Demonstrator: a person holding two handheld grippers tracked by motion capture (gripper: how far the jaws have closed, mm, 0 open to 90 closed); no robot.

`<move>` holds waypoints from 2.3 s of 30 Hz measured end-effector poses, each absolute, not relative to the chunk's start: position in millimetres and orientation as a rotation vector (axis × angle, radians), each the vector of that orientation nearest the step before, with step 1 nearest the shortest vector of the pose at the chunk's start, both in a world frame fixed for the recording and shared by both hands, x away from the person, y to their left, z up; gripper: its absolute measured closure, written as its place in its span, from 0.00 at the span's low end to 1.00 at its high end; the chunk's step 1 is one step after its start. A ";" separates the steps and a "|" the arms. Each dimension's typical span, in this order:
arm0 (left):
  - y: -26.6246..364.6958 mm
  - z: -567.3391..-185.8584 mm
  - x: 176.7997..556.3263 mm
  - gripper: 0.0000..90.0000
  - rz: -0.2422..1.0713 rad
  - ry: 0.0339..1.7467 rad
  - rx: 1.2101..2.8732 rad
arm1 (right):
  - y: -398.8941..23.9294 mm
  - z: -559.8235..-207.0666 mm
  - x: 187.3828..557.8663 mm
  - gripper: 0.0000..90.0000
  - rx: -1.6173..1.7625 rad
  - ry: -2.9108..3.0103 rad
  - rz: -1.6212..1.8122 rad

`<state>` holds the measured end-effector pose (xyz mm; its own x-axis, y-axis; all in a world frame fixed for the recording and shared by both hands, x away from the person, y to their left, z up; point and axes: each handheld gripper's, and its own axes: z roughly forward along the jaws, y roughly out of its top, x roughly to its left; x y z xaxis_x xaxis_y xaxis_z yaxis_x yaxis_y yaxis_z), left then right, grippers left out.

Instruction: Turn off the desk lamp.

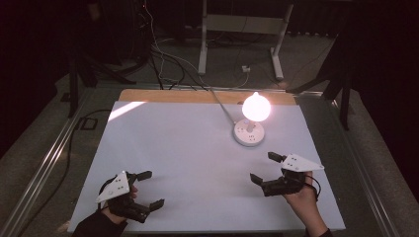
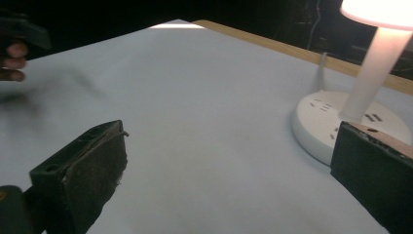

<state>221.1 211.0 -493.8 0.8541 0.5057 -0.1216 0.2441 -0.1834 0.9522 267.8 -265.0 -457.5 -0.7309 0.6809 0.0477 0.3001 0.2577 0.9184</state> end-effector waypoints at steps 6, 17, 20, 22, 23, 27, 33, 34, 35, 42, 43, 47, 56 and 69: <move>211.3 -493.7 221.1 0.01 0.257 0.575 1.770 | -269.3 -459.5 279.5 0.00 0.955 2.135 1.452; 211.3 -493.5 220.7 0.01 0.257 0.571 1.769 | -280.5 -463.2 310.7 0.00 1.030 2.055 1.371; 211.0 -493.8 220.8 0.01 0.256 0.573 1.774 | -282.2 -464.5 316.4 0.00 1.039 2.053 1.350; 210.8 -493.7 220.8 0.01 0.254 0.572 1.771 | -283.3 -465.9 322.1 0.00 1.046 2.039 1.329; 210.9 -493.6 220.8 0.01 0.251 0.573 1.770 | -284.2 -467.4 328.1 0.00 1.070 2.019 1.324; 211.3 -493.6 220.9 0.01 0.252 0.576 1.769 | -283.4 -468.9 337.5 0.00 1.111 1.997 1.288; 211.3 -493.6 220.8 0.01 0.250 0.574 1.770 | -281.4 -471.3 357.0 0.00 1.161 1.939 1.263; 211.5 -493.7 220.8 0.01 0.249 0.575 1.767 | -281.4 -471.3 357.0 0.00 1.161 1.939 1.263; 211.6 -493.6 220.9 0.01 0.249 0.576 1.768 | -281.3 -471.7 360.1 0.00 1.168 1.940 1.262; 211.8 -493.6 220.7 0.01 0.249 0.576 1.771 | -280.6 -473.9 376.4 0.05 1.165 1.901 1.220; 211.9 -493.7 220.8 0.01 0.247 0.578 1.770 | -280.9 -475.7 379.9 0.13 1.162 1.908 1.200; 211.9 -493.7 220.9 0.01 0.245 0.578 1.769 | -283.6 -478.2 385.6 0.24 1.192 1.902 1.192; 212.1 -493.9 221.3 0.01 0.245 0.580 1.767 | -289.2 -481.4 398.9 0.57 1.337 1.884 1.145; 211.6 -494.2 221.3 0.01 0.241 0.581 1.768 | -285.5 -489.0 410.8 0.98 1.382 1.927 1.057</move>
<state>221.3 211.6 -494.2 0.8538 0.5021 -0.1374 0.2568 -0.1767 0.9502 410.8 -285.5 -489.0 -0.3292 0.9441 0.0171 0.5217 0.1667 0.8367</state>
